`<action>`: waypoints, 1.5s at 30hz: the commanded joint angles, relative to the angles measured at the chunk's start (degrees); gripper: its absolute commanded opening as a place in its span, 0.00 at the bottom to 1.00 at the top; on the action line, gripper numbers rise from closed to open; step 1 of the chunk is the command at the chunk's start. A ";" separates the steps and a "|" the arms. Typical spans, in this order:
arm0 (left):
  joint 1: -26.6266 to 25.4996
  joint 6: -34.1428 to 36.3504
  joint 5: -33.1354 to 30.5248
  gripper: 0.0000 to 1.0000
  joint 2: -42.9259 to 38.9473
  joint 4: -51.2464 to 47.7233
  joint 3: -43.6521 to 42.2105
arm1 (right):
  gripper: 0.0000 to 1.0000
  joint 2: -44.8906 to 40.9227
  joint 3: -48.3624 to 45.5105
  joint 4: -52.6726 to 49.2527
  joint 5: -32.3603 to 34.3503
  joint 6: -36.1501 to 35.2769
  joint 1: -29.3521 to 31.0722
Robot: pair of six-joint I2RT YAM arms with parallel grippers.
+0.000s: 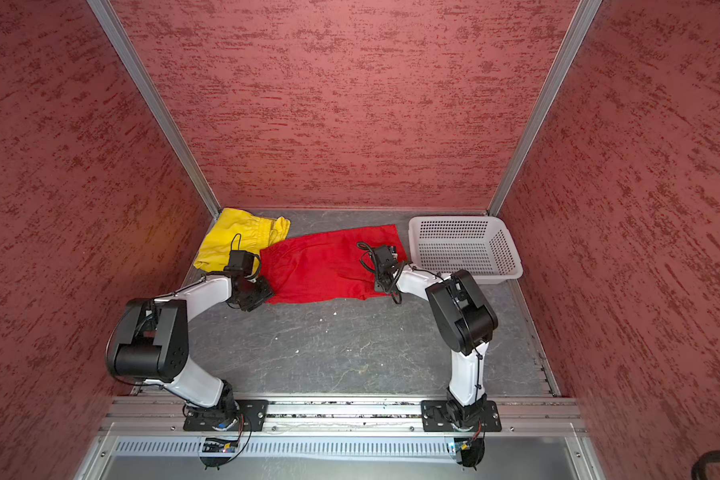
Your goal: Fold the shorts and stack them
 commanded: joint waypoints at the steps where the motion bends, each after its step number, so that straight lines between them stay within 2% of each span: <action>1: 1.96 1.29 -3.97 0.54 -2.21 -1.97 -2.84 | 0.47 -1.11 -4.21 0.24 3.52 2.21 -1.59; 4: 3.36 1.09 -5.32 0.54 -4.34 -2.96 -3.95 | 0.46 -3.56 -7.42 1.18 2.94 1.68 -1.76; 8: 2.96 0.65 -4.47 0.53 -5.96 -3.73 -3.64 | 0.44 -7.82 -9.32 4.11 -3.50 -1.72 -1.17; 11: 2.14 -0.31 -3.09 0.52 -8.54 -5.86 -2.31 | 0.44 -11.00 -7.48 1.25 -2.61 -2.78 0.97; 13: 1.43 -0.97 -1.78 0.52 -13.11 -6.27 -2.08 | 0.45 -13.82 -5.24 -1.91 -1.76 -3.00 3.21; 14: 1.19 -1.35 -1.26 0.53 -15.62 -6.15 -1.89 | 0.46 -15.12 -4.14 -2.95 -1.12 -3.05 4.58; 18: 0.35 -2.40 -1.94 0.70 -25.61 -7.77 0.73 | 0.54 -18.96 2.01 -6.17 4.21 -5.22 11.78; 22: 1.11 -2.06 -2.48 0.75 -29.74 -9.58 3.98 | 0.66 -17.86 6.50 -2.02 4.44 -10.45 18.86; 25: 2.16 -2.12 -1.47 0.80 -30.62 -9.48 5.01 | 0.70 -14.15 9.33 1.19 4.76 -13.42 23.51; 27: 3.34 -2.12 0.18 0.88 -30.97 -8.97 5.12 | 0.72 -10.07 12.52 2.46 3.99 -14.91 26.15; 28: 4.00 -2.14 0.77 0.96 -31.08 -8.65 5.16 | 0.73 -8.34 13.92 3.10 3.30 -15.49 27.19; 29: 4.71 -2.14 1.49 1.00 -31.32 -8.19 4.99 | 0.73 -5.95 15.67 3.73 2.38 -16.19 28.29; 37: 10.38 -4.14 4.28 1.00 -35.11 -5.66 1.42 | 0.73 14.15 33.82 5.08 -3.13 -20.47 34.60; 41: 12.94 -4.29 5.81 1.00 -35.74 -5.37 -0.45 | 0.73 23.60 43.39 3.35 -3.80 -21.75 35.67; 45: 14.63 -4.15 7.65 0.98 -34.18 -4.35 -1.81 | 0.73 29.58 49.24 2.71 -5.28 -21.69 35.81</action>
